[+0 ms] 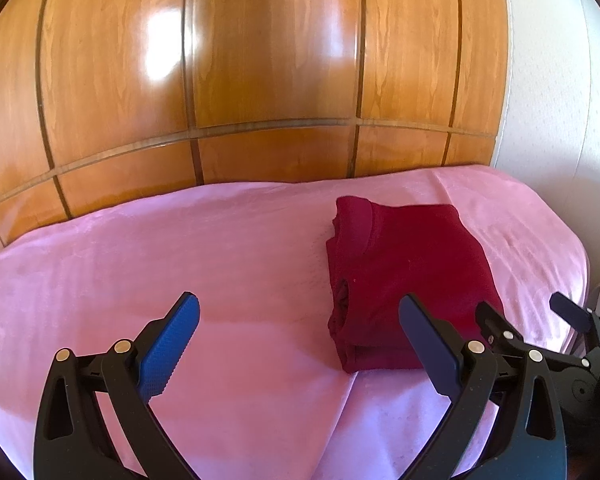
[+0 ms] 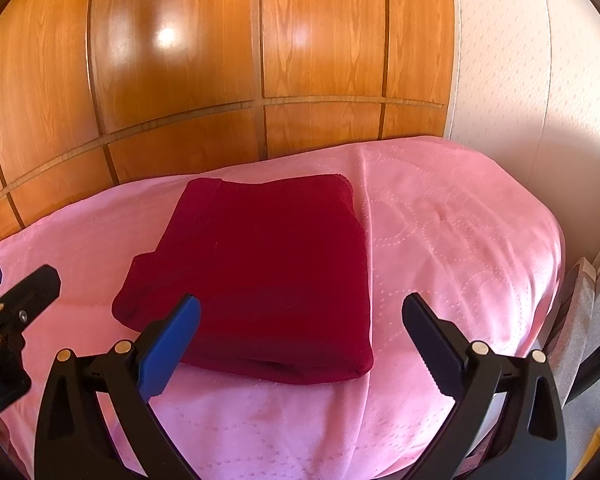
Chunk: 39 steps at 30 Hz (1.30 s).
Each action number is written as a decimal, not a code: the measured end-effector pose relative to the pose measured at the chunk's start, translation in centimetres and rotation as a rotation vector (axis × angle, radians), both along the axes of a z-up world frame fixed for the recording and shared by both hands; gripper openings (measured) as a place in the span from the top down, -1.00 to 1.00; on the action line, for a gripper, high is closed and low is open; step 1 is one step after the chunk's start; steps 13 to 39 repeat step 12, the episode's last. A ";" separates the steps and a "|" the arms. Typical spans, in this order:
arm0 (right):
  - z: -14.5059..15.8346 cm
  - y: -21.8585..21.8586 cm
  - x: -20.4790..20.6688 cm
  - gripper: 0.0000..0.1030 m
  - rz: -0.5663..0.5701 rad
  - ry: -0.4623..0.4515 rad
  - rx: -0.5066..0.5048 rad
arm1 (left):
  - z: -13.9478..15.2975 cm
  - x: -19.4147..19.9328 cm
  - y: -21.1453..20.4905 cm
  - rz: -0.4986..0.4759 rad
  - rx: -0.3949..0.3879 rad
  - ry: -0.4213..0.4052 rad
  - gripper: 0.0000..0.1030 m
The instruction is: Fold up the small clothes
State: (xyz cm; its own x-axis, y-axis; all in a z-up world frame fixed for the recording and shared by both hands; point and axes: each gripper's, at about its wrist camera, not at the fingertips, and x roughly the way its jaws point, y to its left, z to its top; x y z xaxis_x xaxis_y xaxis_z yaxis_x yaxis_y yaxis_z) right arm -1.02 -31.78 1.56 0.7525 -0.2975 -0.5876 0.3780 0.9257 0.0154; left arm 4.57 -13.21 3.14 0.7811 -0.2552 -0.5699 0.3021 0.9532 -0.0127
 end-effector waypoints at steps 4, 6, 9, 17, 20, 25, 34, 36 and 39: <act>-0.1 0.0 0.0 -0.95 0.002 0.005 0.005 | -0.3 0.6 0.1 0.008 -0.008 0.025 -0.92; -0.1 0.0 0.0 -0.95 0.002 0.005 0.006 | -0.5 0.9 0.2 0.018 -0.013 0.043 -0.92; 0.0 -0.1 0.1 -0.95 0.004 0.003 0.004 | -0.9 1.1 0.5 0.035 -0.016 0.069 -0.92; 0.1 -0.3 0.1 -0.95 -0.005 -0.002 0.008 | -1.3 1.2 0.7 0.040 -0.015 0.078 -0.92; 0.1 -0.3 0.1 -0.95 -0.005 -0.002 0.008 | -1.3 1.2 0.7 0.040 -0.015 0.078 -0.92; 0.1 -0.3 0.1 -0.95 -0.005 -0.002 0.008 | -1.3 1.2 0.7 0.040 -0.015 0.078 -0.92; 0.1 -0.3 0.1 -0.95 -0.005 -0.002 0.008 | -1.3 1.2 0.7 0.040 -0.015 0.078 -0.92; 0.1 -0.3 0.1 -0.95 -0.005 -0.002 0.008 | -1.3 1.2 0.7 0.040 -0.015 0.078 -0.92; 0.1 -0.3 0.1 -0.95 -0.005 -0.002 0.008 | -1.3 1.2 0.7 0.040 -0.015 0.078 -0.92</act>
